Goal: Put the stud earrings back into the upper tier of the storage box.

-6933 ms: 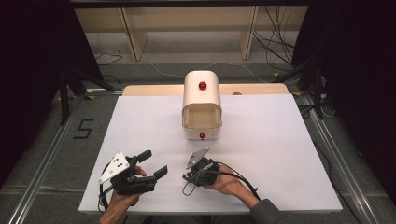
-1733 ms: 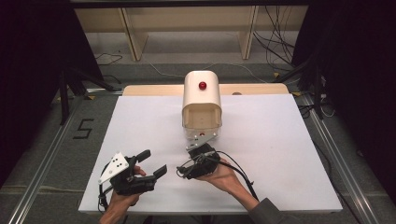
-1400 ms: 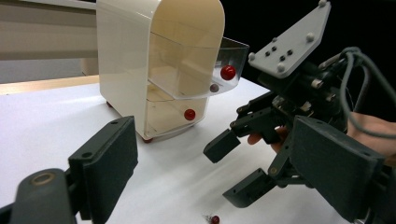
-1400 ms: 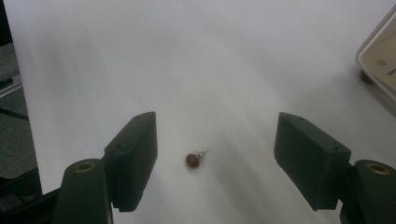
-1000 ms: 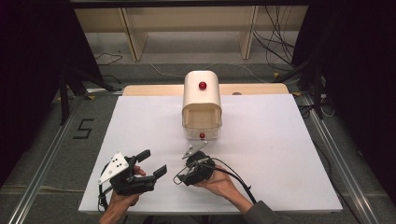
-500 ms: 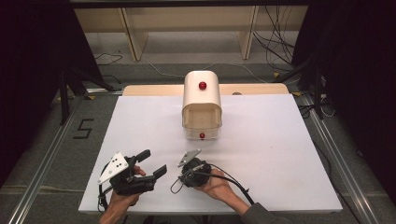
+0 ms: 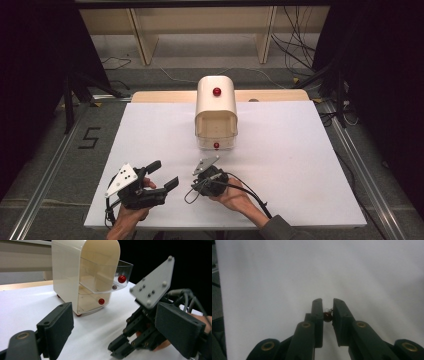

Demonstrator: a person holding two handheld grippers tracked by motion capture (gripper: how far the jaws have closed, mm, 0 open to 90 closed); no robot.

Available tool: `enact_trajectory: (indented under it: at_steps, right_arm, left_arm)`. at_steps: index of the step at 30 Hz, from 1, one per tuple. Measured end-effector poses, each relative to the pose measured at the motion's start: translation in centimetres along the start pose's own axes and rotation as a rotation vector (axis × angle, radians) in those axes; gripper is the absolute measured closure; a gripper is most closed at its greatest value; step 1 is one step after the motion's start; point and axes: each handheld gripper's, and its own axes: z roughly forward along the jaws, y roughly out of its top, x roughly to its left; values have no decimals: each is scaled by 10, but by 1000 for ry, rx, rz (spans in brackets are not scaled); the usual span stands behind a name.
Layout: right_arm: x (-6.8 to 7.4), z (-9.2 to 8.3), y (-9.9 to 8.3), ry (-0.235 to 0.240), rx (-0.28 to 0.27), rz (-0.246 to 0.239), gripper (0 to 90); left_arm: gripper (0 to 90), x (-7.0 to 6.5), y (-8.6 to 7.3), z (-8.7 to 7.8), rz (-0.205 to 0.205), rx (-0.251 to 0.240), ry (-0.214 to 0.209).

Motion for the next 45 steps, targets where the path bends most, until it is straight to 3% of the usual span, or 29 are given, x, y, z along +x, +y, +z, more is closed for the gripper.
enact_trajectory:
  at_steps: [10,30,45]
  right_arm:
    - [-4,-19,9,11,-65,20,797]
    - [-21,-76,27,10,-229,58,796]
    - [-39,-117,31,-32,-334,97,796]
  left_arm:
    - [149,0,0,0,0,1,0]
    - [149,0,0,0,1,2,0]
    - [149,0,-1,1,2,6,0]
